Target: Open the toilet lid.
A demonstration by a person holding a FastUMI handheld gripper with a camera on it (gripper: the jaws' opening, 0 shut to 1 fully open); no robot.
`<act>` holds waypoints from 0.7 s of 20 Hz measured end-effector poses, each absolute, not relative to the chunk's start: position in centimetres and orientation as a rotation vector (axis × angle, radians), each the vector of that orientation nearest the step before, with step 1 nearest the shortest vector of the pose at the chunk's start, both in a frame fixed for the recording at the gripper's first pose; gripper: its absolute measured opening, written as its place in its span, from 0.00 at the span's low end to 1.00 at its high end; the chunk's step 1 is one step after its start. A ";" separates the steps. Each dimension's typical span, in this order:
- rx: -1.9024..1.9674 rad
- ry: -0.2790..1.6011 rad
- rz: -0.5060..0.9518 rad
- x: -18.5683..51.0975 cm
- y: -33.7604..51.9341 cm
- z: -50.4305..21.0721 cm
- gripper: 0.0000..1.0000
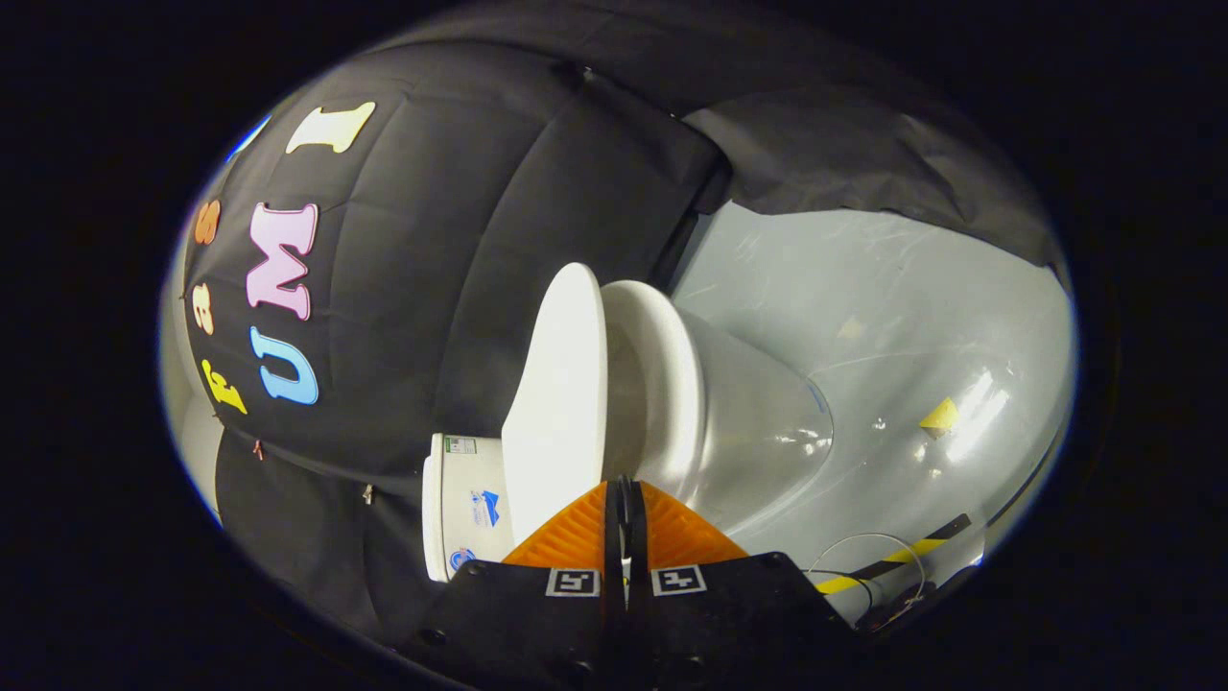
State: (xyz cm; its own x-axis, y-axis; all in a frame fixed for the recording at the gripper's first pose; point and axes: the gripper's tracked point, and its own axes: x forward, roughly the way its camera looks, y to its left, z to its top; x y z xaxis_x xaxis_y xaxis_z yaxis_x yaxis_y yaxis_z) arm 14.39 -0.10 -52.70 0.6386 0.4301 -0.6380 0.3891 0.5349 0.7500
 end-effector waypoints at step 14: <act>0.689 0.822 0.066 15.7 11.1 -33.8 0.08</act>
State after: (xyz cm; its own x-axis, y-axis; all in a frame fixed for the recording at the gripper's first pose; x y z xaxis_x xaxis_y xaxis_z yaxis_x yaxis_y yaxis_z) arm 15.74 11.07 -33.85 0.6918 0.3104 -0.6520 0.2031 0.7829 0.5881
